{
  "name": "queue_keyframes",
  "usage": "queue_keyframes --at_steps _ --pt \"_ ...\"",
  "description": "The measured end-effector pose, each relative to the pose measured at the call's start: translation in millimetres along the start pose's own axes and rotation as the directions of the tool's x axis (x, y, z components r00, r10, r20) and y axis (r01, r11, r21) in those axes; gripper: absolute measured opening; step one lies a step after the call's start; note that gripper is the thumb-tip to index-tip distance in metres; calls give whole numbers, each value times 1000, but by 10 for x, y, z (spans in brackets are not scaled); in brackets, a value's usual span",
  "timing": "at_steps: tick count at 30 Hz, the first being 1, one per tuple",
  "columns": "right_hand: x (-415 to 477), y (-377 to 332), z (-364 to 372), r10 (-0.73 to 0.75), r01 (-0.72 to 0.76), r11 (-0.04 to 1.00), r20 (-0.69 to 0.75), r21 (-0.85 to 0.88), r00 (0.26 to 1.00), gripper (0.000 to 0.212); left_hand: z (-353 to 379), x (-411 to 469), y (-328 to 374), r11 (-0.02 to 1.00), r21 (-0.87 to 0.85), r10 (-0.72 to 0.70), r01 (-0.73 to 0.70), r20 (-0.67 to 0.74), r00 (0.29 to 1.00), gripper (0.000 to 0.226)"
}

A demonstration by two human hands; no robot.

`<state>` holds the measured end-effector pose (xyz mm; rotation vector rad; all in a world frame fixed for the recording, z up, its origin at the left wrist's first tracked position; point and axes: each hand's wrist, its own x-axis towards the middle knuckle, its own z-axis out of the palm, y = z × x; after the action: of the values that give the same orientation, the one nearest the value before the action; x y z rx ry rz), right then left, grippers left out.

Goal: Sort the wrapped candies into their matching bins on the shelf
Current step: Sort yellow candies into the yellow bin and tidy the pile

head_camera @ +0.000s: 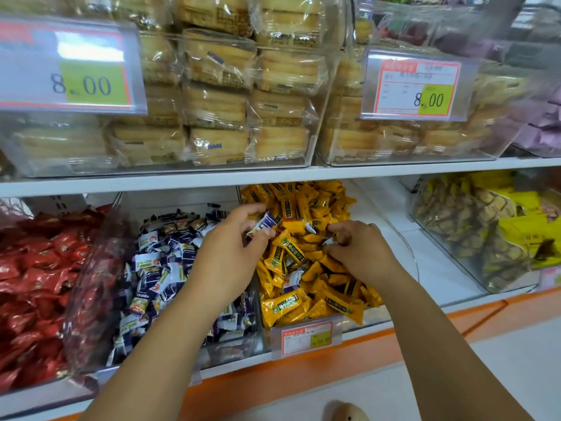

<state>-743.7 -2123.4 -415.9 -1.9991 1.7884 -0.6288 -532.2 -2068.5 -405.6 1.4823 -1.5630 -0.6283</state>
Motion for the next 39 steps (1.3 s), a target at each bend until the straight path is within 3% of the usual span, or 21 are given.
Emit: queue_keyframes --at_steps 1,3,6,8,12,15,18,22,27,30,33,36,39 --pt "15 5 -17 -15 15 999 -6 -30 1000 10 -14 2 -17 1000 22 2 -2 3 1000 31" --pt "45 -3 -74 -58 56 998 -60 -40 997 14 -31 6 -38 999 48 2 -3 7 1000 25" --pt "113 -57 -190 -60 92 980 -175 178 983 12 -30 6 -11 999 45 -1 0 29 1000 16" --pt "161 -119 -180 -108 136 963 -129 235 986 19 -18 6 30 999 39 8 -9 42 999 19" --pt "172 -207 41 -143 134 987 96 94 985 46 11 14 45 997 73 27 -33 85 996 12" --pt "194 -238 106 -149 149 989 72 12 986 47 26 -2 78 988 142 26 -55 194 981 12" --pt "184 -227 110 -144 144 990 8 10 990 31 74 -55 129 927 346 30 -141 307 951 11" --pt "118 -172 -27 -78 96 986 -125 139 989 28 114 -102 146 836 496 37 -233 373 927 25" --pt "-51 -130 -213 -80 104 973 -122 206 989 25 199 -88 82 763 592 18 -261 384 923 56" --pt "-190 -112 -258 -102 114 960 -62 257 993 32 252 -83 52 726 623 73 -290 349 934 46" --pt "-257 -92 -263 -84 85 952 -16 293 996 32 302 -89 -5 777 571 131 -264 263 956 24" --pt "-277 -134 -260 -77 75 946 -5 316 997 30 251 -75 5 943 287 134 -169 139 981 12" --pt "-285 -329 -230 -109 93 924 22 372 994 30 -21 -68 78 994 97 58 -55 -28 998 13"
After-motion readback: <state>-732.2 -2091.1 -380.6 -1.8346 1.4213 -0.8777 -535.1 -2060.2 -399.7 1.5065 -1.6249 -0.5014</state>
